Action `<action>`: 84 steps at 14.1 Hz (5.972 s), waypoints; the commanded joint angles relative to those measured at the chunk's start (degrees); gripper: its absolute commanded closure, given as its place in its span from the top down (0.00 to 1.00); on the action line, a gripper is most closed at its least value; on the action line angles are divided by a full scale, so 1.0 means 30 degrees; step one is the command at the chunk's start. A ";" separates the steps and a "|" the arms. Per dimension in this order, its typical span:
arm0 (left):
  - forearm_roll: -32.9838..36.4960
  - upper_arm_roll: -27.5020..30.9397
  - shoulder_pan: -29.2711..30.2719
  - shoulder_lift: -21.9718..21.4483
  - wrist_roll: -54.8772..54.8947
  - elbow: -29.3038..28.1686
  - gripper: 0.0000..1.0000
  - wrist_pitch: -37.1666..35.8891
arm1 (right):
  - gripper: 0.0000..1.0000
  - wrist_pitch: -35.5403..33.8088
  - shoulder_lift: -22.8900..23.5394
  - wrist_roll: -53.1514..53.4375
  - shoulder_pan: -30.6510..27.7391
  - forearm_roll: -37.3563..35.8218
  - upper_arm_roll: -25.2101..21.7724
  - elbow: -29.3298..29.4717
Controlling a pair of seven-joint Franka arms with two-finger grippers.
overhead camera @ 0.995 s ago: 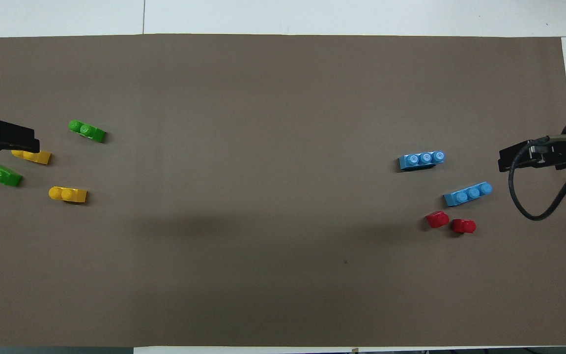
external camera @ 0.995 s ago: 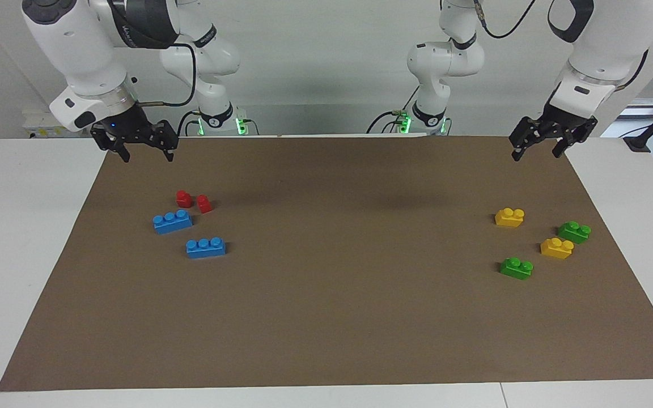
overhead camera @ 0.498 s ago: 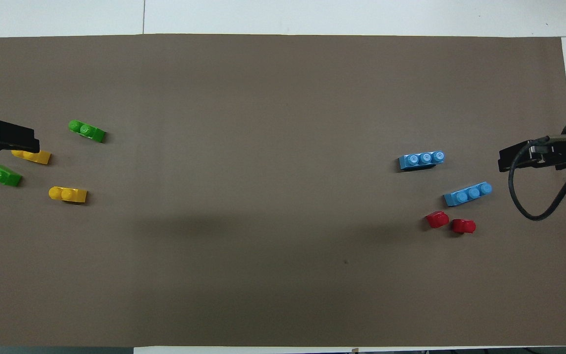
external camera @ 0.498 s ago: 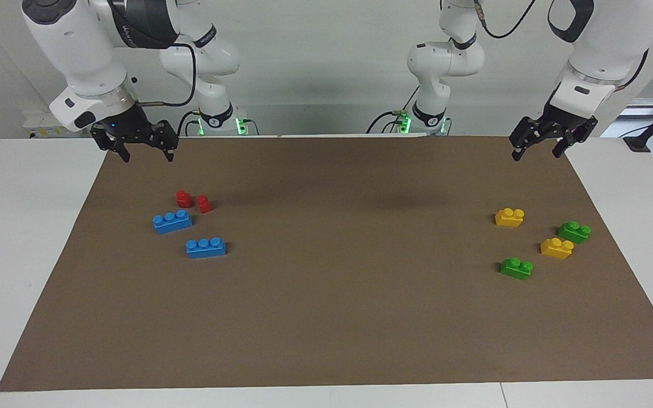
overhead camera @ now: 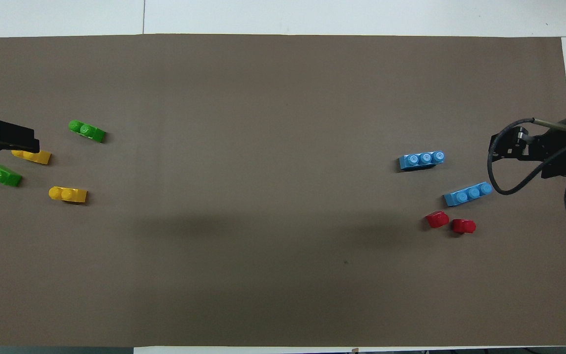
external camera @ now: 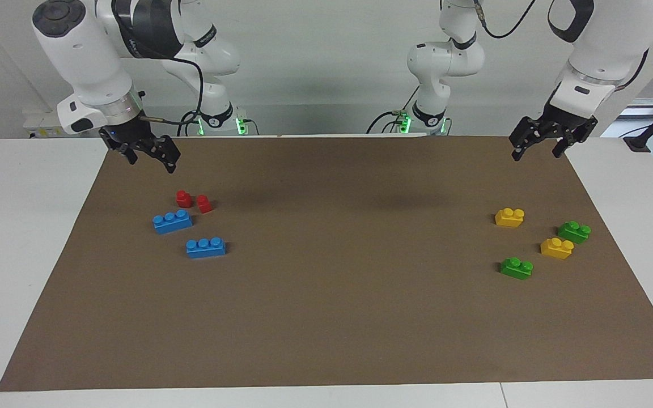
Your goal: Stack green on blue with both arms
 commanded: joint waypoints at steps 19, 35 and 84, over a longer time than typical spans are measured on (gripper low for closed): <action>-0.0203 0.0007 0.0487 -0.0393 -0.1328 -0.1031 1.00 0.1394 | 1.00 0.4986 0.7281 1.2155 -0.2601 0.8329 0.0034 0.0048; -0.1609 0.0036 0.1980 0.4669 -1.5450 -0.2998 1.00 0.9861 | 1.00 0.7596 0.7195 1.1687 -0.2543 0.8595 0.0034 -0.3322; -0.0444 0.0066 -0.3869 0.4235 -2.8649 -0.2294 0.00 0.7198 | 0.00 1.6674 0.8336 2.2256 1.0082 1.2931 0.0268 -0.3265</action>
